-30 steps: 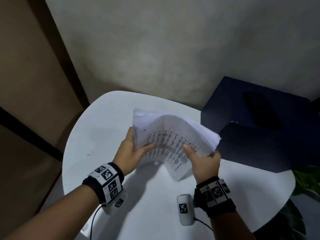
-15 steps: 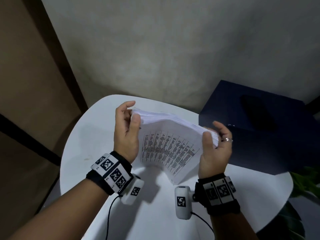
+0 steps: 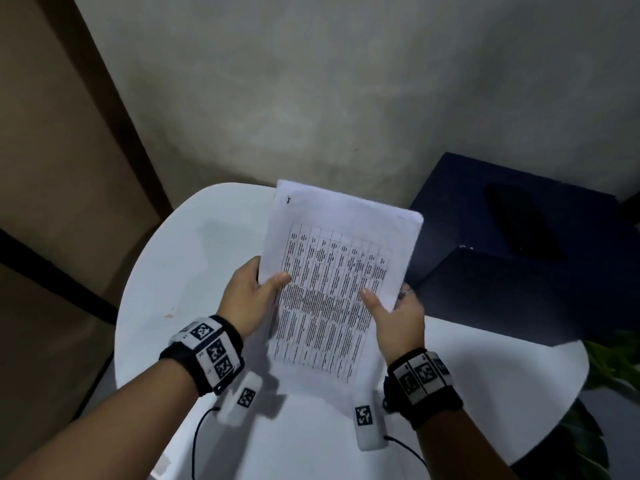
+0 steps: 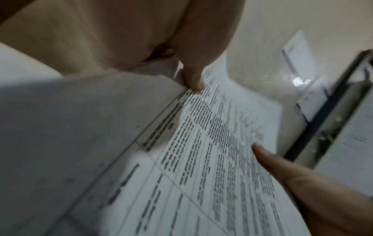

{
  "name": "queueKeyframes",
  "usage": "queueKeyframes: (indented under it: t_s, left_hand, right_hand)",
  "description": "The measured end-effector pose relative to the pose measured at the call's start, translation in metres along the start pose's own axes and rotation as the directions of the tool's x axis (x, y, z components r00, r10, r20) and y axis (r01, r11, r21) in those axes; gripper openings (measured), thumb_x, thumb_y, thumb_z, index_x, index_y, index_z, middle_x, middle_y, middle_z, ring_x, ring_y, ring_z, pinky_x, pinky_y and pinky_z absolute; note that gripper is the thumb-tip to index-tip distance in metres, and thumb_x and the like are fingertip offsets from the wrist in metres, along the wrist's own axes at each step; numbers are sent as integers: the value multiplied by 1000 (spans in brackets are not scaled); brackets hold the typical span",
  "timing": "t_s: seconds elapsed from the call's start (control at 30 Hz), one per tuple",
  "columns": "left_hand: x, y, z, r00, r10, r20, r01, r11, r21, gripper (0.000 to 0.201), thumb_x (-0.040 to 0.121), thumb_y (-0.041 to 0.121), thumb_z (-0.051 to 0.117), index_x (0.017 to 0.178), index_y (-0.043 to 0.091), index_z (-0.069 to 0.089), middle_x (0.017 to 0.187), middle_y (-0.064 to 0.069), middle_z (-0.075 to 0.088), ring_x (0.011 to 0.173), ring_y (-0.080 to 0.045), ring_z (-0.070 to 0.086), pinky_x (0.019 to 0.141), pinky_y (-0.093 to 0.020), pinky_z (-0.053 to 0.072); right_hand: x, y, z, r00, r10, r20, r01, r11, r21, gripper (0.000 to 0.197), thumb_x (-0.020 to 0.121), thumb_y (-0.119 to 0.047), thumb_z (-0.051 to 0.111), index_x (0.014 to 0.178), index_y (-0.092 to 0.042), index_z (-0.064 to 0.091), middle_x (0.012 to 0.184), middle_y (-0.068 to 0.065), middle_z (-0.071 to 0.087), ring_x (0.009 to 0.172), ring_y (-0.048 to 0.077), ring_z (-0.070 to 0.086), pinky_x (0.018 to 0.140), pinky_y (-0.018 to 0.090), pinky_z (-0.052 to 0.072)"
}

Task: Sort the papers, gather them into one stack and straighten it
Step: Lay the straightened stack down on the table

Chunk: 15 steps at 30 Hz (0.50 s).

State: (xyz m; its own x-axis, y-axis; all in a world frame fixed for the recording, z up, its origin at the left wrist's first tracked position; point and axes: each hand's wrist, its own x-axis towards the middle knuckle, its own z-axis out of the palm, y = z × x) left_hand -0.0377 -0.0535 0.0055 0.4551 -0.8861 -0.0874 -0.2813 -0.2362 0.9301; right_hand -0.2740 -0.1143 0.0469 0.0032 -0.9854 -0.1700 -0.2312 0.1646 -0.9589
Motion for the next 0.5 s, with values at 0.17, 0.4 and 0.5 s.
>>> queueKeyframes:
  t_s: [0.17, 0.4, 0.5]
  left_hand:
    - [-12, -71, 22, 899, -422, 119, 350, 854, 385, 34, 89, 49, 62, 81, 19, 49, 88, -2, 60, 90, -25, 61, 82, -35, 50]
    - [-22, -82, 37, 920, -375, 116, 331, 900, 285, 51, 88, 45, 58, 117, 4, 51, 102, -10, 66, 93, -32, 66, 78, -41, 55]
    - [-29, -72, 35, 918, -367, 153, 322, 912, 255, 56, 91, 44, 48, 129, 2, 41, 113, -20, 66, 95, -33, 66, 80, -42, 55]
  right_hand:
    - [-12, 79, 24, 945, 259, 201, -166, 907, -386, 45, 99, -12, 49, 144, -12, 39, 129, -2, 55, 109, 13, 54, 90, 13, 36]
    - [-28, 116, 37, 932, 357, 59, -298, 850, -435, 45, 101, -17, 42, 145, -14, 39, 134, 6, 59, 103, 23, 59, 92, 26, 43]
    - [-24, 119, 37, 926, 375, 38, -338, 870, -359, 44, 100, -19, 43, 144, -13, 41, 130, 6, 60, 101, 22, 58, 93, 26, 42]
